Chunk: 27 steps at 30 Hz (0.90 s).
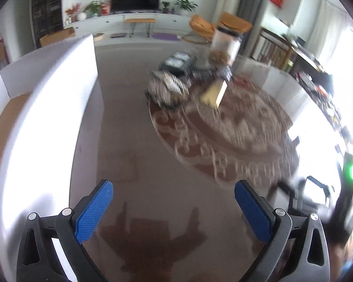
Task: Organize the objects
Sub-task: 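Lower the left gripper onto the rhinestone bow clip and grasp it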
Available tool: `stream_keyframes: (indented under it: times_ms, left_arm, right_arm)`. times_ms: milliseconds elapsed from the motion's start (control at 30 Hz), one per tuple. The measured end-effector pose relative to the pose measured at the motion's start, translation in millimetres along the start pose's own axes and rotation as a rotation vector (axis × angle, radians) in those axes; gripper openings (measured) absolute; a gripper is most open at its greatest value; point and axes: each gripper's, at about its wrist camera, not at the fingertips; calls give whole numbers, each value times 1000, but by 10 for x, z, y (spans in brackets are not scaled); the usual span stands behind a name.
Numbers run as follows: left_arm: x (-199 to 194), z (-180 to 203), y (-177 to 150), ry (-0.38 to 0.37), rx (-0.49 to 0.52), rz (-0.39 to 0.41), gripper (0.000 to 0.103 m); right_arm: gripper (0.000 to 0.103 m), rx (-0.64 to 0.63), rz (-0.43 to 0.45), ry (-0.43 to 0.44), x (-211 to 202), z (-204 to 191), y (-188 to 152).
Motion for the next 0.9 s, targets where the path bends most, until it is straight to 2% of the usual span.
stream_keyframes:
  times_ms: [167, 300, 400, 567, 633, 700, 767, 800, 833, 900]
  left_arm:
    - [333, -10, 602, 9, -58, 24, 103]
    - [715, 28, 955, 71, -21, 6, 103]
    - [1007, -39, 1055, 133, -10, -22, 103]
    - [1399, -252, 1134, 162, -58, -89, 103]
    - [1452, -257, 1167, 201, -38, -72, 103]
    - [1497, -247, 1193, 193, -19, -72, 103]
    - [1471, -197, 1186, 182, 16, -48, 79]
    - [1441, -162, 1172, 173, 36, -31, 62]
    - [1427, -130, 1149, 193, 56, -32, 51]
    - [1387, -39, 1032, 210, 108, -19, 49]
  right_arm:
    - [103, 0, 0, 0, 0, 0, 0]
    - [103, 0, 0, 0, 0, 2, 0]
    - [103, 0, 0, 0, 0, 3, 0]
    - [103, 0, 0, 0, 2, -1, 1]
    - [103, 0, 0, 0, 3, -2, 1]
    - [103, 0, 0, 0, 3, -2, 1]
    - [103, 0, 0, 0, 4, -2, 0]
    - [103, -1, 1, 1, 3, -2, 1]
    - [103, -1, 1, 1, 3, -2, 1]
    - [103, -1, 1, 1, 8, -12, 8]
Point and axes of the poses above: each gripper's, at about its wrist camera, not at the fingertips, and x roughly the way its jaws point, z to its right, y to its top, and after that the axes turned 10 degrees about -y, right-handed
